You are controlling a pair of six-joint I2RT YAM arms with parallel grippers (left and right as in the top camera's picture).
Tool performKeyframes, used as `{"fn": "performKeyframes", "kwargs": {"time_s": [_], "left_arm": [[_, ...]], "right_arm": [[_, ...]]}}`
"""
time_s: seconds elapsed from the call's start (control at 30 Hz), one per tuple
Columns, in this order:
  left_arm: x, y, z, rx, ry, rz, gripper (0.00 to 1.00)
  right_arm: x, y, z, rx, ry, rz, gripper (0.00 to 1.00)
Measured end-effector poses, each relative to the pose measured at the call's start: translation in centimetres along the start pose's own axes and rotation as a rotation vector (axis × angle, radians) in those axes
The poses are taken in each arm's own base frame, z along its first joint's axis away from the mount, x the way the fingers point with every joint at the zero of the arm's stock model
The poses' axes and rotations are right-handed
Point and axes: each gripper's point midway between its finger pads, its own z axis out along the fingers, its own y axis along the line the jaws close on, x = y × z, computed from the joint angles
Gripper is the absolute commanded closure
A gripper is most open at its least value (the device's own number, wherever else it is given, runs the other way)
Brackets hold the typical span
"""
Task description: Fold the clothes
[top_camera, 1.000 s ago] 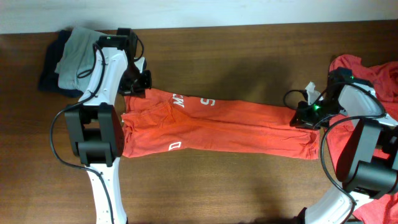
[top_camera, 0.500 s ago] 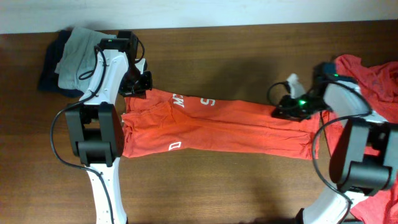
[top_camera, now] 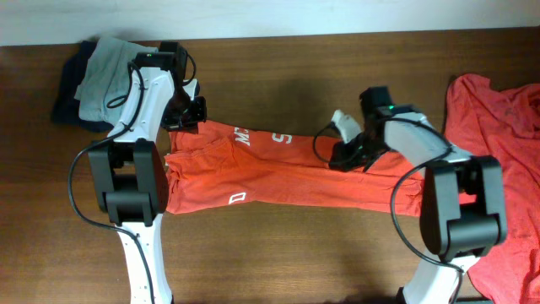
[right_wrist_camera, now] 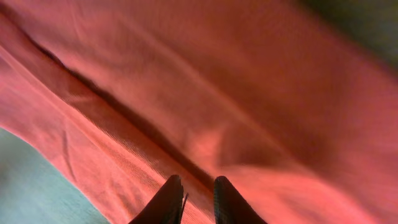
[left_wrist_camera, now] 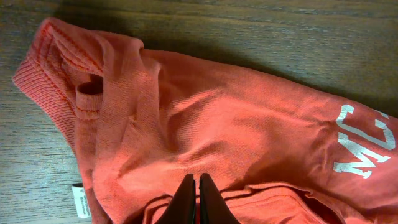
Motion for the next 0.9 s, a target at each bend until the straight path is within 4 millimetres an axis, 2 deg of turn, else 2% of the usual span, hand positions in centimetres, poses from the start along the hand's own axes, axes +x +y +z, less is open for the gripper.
{"fn": "performKeyframes", "kwargs": {"time_s": [0.1,0.2,0.3,0.47,0.73,0.83,0.9], "left_arm": [[0.0,0.0,0.0,0.0,0.0,0.0,0.94],[0.0,0.0,0.0,0.0,0.0,0.0,0.94],[0.0,0.0,0.0,0.0,0.0,0.0,0.94],[0.0,0.0,0.0,0.0,0.0,0.0,0.94],[-0.2,0.0,0.0,0.001,-0.008,0.001,0.94],[-0.2,0.0,0.0,0.001,-0.009,0.003,0.9],[-0.3,0.1,0.0,-0.004,-0.011,0.002,0.89]], "right_arm": [[1.2,0.5,1.1,0.002,0.049,-0.004,0.78],[1.9,0.7,1.1,-0.002,0.078,0.003,0.81],[3.6,1.1,0.9,-0.011,0.145,0.034,0.81],[4.8,1.3,0.7,-0.016,0.193,0.054,0.81],[4.6,1.2,0.2,-0.001,0.207,0.066,0.81],[3.8,0.6,-1.3,0.047,0.213,0.1,0.81],[3.3,-0.1,-3.1,0.098,0.224,0.147,0.8]]}}
